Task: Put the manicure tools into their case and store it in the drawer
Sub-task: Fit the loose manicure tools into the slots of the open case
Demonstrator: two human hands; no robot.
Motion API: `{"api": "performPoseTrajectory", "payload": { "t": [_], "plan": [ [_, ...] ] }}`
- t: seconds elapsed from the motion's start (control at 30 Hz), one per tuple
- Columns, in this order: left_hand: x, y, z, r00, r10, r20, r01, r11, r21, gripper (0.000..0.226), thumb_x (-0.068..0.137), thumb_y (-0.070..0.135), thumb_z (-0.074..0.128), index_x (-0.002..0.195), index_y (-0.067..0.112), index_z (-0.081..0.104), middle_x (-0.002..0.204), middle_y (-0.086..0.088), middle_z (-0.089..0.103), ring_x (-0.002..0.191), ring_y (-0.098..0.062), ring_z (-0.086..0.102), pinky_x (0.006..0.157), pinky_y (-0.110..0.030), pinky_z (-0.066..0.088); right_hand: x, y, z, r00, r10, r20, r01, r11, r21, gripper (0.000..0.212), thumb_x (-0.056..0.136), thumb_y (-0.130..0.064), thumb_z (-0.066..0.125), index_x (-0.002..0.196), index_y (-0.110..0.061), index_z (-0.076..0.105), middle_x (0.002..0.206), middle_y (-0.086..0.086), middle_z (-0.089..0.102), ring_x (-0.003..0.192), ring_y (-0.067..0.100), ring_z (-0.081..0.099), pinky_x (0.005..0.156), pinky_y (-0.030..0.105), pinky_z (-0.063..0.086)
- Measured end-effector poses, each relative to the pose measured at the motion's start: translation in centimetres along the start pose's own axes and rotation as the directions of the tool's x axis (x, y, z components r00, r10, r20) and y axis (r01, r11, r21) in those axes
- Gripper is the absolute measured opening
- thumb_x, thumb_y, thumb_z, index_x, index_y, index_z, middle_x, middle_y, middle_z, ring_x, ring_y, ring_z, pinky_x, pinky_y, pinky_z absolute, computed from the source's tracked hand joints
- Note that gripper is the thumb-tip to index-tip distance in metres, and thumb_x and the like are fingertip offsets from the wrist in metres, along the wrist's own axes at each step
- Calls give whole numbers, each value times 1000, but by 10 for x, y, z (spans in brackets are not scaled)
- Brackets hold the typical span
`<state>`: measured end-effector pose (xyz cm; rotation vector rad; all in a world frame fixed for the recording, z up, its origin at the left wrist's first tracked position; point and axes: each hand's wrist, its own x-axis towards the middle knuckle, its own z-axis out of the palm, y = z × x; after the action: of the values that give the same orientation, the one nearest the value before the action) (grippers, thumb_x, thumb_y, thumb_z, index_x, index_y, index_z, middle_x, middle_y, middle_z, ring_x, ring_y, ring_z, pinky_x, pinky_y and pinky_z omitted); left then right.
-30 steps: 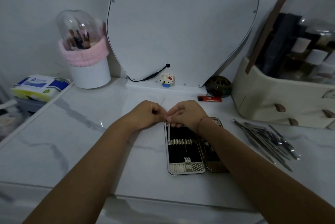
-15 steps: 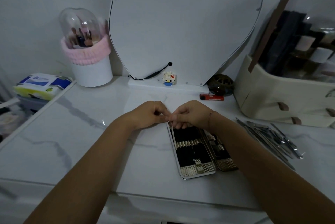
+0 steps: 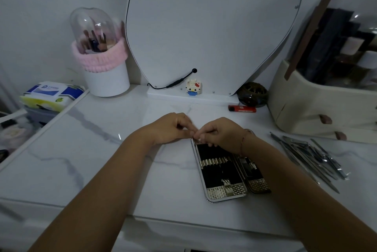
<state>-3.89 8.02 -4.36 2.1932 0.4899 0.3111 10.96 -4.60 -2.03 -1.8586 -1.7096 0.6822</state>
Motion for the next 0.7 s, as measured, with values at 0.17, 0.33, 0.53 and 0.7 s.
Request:
{"api": "performPoseTrajectory", "payload": {
  "t": [0.17, 0.33, 0.53, 0.7],
  "plan": [
    [1, 1, 0, 1000, -19, 5, 19, 1000, 12, 13, 81, 21, 70, 85, 32, 72, 96, 6, 59, 94, -27, 57, 81, -28, 43, 1, -1, 3, 1000, -29, -12, 28, 998, -56, 17, 86, -17, 58, 95, -14, 73, 66, -12, 63, 60, -4, 56, 64, 8, 43],
    [0, 1, 0, 1000, -29, 0, 29, 1000, 2, 15, 81, 18, 70, 86, 32, 72, 91, 11, 57, 89, -20, 56, 75, -16, 39, 1, 2, 3, 997, -78, 27, 79, 994, -72, 14, 85, -20, 61, 90, -20, 74, 89, -5, 71, 83, 5, 62, 81, 17, 48],
    [-1, 3, 0, 1000, -21, 14, 21, 1000, 11, 20, 82, 20, 69, 84, 39, 71, 92, 9, 57, 93, -21, 57, 81, -22, 41, -4, 3, -1, 986, -155, 56, 160, 982, -105, 15, 84, -15, 61, 92, -18, 73, 78, -19, 57, 75, -2, 55, 72, 5, 40],
    [-2, 7, 2, 999, -42, -12, 42, 999, 20, 13, 78, 24, 73, 89, 30, 74, 87, 12, 56, 71, 3, 50, 68, -10, 36, -6, 6, -2, 977, -203, 57, 208, 972, -111, 16, 84, -14, 62, 94, -19, 73, 84, -8, 60, 79, 0, 54, 74, 5, 39]
  ]
}}
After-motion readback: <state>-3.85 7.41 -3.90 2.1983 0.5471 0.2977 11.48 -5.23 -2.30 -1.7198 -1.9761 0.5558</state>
